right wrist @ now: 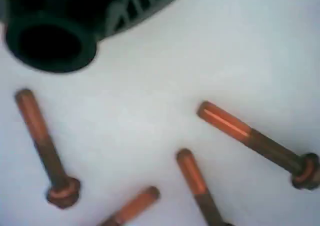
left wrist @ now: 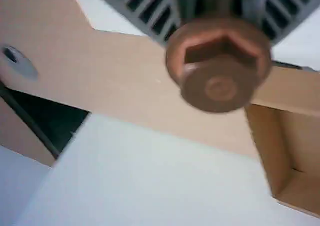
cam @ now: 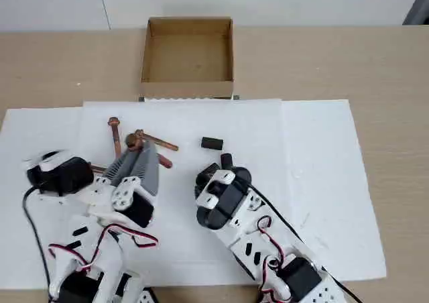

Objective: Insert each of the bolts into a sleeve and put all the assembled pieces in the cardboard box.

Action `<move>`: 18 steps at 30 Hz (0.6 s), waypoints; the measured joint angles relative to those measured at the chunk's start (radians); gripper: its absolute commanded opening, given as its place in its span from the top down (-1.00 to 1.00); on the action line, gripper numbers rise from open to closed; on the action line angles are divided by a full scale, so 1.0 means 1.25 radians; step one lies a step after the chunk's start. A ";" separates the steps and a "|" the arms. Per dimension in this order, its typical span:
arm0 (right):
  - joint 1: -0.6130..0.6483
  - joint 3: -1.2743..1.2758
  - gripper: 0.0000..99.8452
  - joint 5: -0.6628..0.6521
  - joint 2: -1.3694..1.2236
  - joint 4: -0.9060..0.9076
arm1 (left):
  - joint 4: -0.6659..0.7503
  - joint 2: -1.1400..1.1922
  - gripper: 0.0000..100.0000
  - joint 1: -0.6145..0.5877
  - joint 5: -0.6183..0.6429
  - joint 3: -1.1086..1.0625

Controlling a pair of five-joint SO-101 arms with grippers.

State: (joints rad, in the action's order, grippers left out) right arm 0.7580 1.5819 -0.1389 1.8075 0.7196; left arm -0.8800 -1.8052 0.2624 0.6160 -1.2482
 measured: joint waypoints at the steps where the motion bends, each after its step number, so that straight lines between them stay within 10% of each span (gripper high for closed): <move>1: 0.012 0.000 0.99 0.000 0.000 0.000 | 0.000 0.000 0.99 0.017 0.005 0.000; 18: 0.023 0.000 0.99 0.000 0.000 -0.044 | 0.001 0.000 0.99 0.120 0.015 -0.034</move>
State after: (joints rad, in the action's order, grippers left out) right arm 0.7871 1.5819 -0.1389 1.8075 0.6644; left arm -0.8784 -1.8052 0.4127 0.6345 -1.2912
